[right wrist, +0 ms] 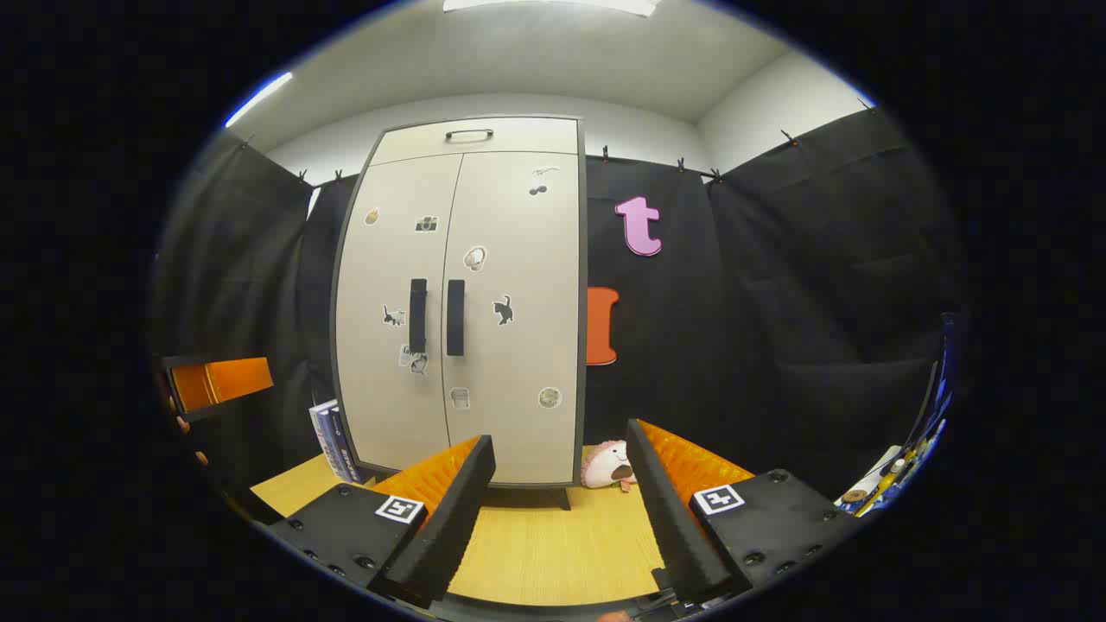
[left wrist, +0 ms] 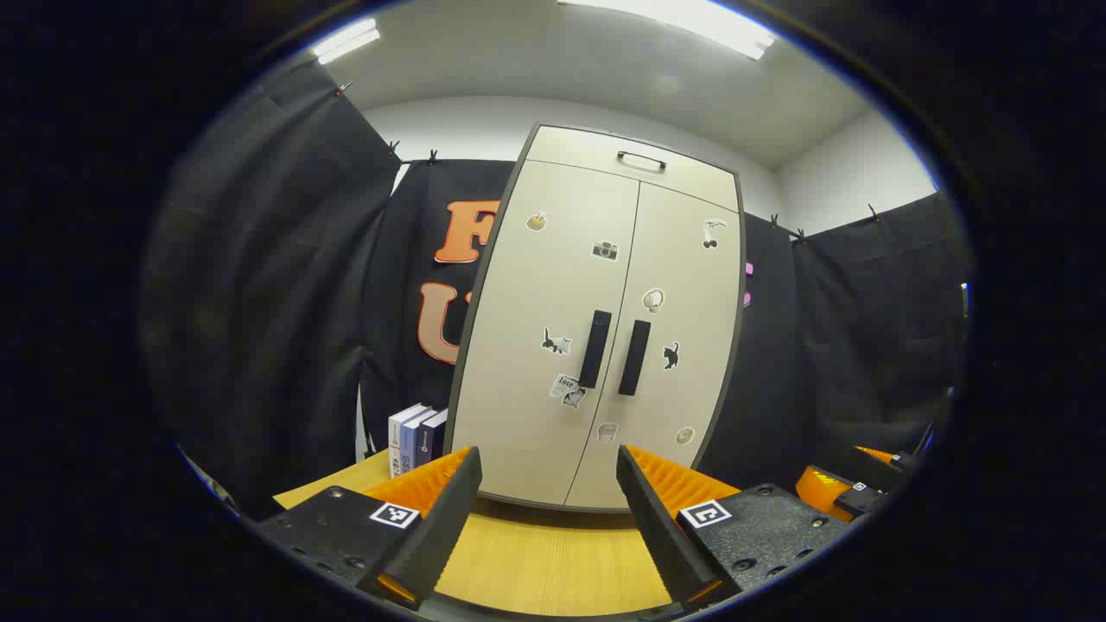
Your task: Open the right door of the double-door shoe cabinet with the right hand, and open the left door with the left hand.
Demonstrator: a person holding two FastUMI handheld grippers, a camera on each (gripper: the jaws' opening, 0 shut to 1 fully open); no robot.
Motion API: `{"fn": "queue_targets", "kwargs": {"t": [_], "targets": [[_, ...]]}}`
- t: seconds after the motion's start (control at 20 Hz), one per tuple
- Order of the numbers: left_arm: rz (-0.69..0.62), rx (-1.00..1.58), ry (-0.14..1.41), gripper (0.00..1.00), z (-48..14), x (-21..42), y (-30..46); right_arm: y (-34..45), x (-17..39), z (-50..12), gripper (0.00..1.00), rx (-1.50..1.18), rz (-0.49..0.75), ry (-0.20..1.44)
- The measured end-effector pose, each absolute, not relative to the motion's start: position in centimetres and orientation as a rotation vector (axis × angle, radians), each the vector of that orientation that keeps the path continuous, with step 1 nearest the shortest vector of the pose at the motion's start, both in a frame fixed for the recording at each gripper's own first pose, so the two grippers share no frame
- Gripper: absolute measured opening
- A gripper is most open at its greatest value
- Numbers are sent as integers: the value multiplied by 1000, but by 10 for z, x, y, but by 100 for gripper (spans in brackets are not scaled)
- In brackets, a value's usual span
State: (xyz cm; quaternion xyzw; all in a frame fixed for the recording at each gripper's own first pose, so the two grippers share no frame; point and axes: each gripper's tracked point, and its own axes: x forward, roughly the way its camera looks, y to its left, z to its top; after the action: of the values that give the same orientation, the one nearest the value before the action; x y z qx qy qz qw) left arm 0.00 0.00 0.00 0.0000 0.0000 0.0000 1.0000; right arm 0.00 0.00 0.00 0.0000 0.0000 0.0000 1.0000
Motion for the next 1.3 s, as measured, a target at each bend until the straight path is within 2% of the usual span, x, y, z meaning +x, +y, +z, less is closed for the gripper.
{"fn": "queue_targets", "kwargs": {"t": [0.15, 0.2, 0.25, 0.4, 0.45, 0.5, 0.9, 1.15, 1.2, 1.25, 1.3], "targets": [[18, 7, 1, 94, -1, -4, -3, 0, 1, -3, 98, 8, 24, 11], [14, 9, 2, 95, -1, -5, -3, -1, -1, -3, 93, 9, 23, 13], [8, 16, 3, 95, -1, -6, -4, -2, -2, -3, 98, 10, 19, 17], [-11, 53, 8, 94, 3, -4, 0, -2, -3, -4, 98, 17, -1, 21], [-21, 64, 12, 94, 2, -2, 2, -2, -4, -7, 93, 25, -11, 30], [-28, 73, 12, 95, 3, 0, 4, -3, -4, -7, 98, 32, -23, 34], [-61, 57, 9, 95, 5, 11, 8, 10, -3, -6, 98, 29, -45, 50], [-36, 52, 13, 94, 2, 19, 26, 9, 11, -8, 98, 67, -77, 77], [-30, 51, 13, 95, 1, 20, 30, 11, 16, -6, 93, 79, -75, 73], [-23, 53, 13, 92, 1, 21, 35, 15, 21, -2, 98, 92, -72, 63], [-17, 56, 10, 95, 2, 22, 39, 17, 27, -1, 98, 99, -70, 57]]}}
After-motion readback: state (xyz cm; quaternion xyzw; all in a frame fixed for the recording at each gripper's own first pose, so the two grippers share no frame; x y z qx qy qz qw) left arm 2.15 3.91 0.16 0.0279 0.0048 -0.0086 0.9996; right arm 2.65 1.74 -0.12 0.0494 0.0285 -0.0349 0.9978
